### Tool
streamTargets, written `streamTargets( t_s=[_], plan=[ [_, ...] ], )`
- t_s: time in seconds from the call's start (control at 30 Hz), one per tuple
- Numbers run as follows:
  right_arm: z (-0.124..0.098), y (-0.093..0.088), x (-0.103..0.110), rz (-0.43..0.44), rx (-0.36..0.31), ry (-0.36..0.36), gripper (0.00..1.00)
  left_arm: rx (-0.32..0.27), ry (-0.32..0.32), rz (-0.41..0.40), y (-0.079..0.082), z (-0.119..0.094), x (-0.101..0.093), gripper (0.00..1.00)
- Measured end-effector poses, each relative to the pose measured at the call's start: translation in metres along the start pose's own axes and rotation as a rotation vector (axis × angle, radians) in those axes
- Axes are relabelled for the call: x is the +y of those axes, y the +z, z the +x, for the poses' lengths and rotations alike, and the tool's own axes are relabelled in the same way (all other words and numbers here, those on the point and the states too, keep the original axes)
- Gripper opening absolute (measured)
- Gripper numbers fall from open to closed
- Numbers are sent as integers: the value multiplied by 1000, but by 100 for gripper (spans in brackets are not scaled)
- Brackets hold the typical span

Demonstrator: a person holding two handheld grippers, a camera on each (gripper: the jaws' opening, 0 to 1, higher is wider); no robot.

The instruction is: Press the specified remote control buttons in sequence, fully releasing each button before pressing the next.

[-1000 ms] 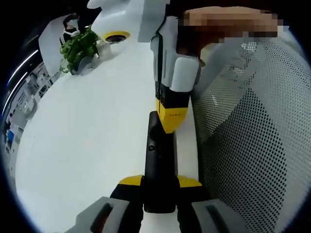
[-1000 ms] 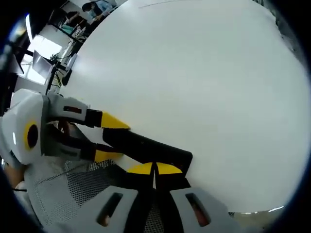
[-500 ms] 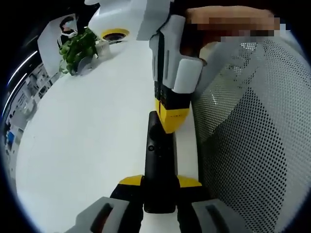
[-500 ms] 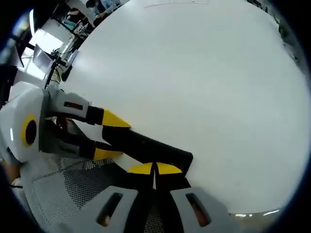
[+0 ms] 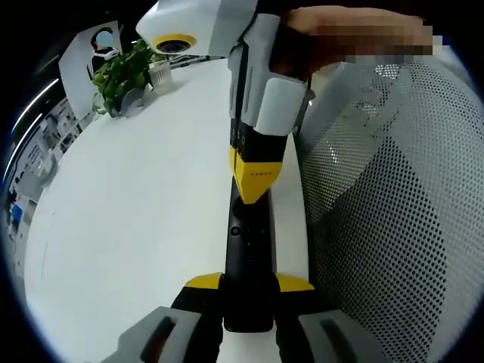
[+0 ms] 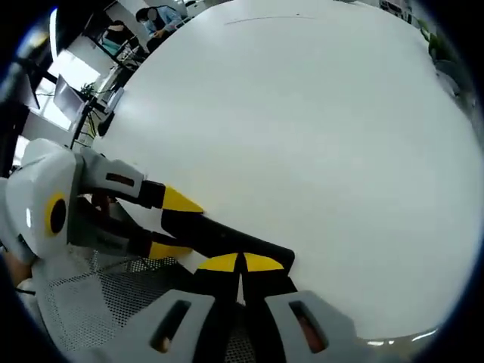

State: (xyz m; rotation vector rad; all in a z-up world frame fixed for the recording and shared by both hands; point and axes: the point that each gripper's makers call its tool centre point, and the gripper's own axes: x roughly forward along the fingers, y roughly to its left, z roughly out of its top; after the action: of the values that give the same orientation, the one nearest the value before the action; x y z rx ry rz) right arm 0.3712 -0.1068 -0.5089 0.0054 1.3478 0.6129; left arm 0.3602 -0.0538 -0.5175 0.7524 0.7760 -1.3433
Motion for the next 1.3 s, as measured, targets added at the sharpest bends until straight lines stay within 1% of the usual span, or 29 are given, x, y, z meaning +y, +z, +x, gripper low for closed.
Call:
streamTargets(
  t_s=[0.17,0.23,0.27,0.3,0.53,0.7,0.77,0.9,1.0,1.2,1.3],
  plan=[
    [2,1,1,-11,-3,2,0,0,-1,-2,0,0,0,25],
    [5,0,1,-13,11,1,0,0,-1,-2,0,0,0,25],
    [7,-2,0,-30,24,-12,0,-1,-1,-2,0,0,0,25],
    [6,-1,1,-38,15,-12,0,-1,-2,-3,0,0,0,25],
    [6,-1,2,-50,10,-28,0,0,-4,-8,0,0,0,25],
    [6,0,1,-90,5,-41,0,-2,-6,0,0,1,1,25],
    [5,0,2,-76,17,-35,0,0,-7,2,0,1,1,25],
    [4,-1,1,-52,-4,-13,0,-3,-5,2,1,1,1,25],
    [3,-1,2,-19,2,-4,0,-3,-4,-7,1,0,1,25],
    [4,0,3,-36,7,-7,0,-7,-4,-22,1,1,0,25],
    [3,0,6,-44,6,-4,2,-8,-4,-20,0,1,0,25]
  ],
)
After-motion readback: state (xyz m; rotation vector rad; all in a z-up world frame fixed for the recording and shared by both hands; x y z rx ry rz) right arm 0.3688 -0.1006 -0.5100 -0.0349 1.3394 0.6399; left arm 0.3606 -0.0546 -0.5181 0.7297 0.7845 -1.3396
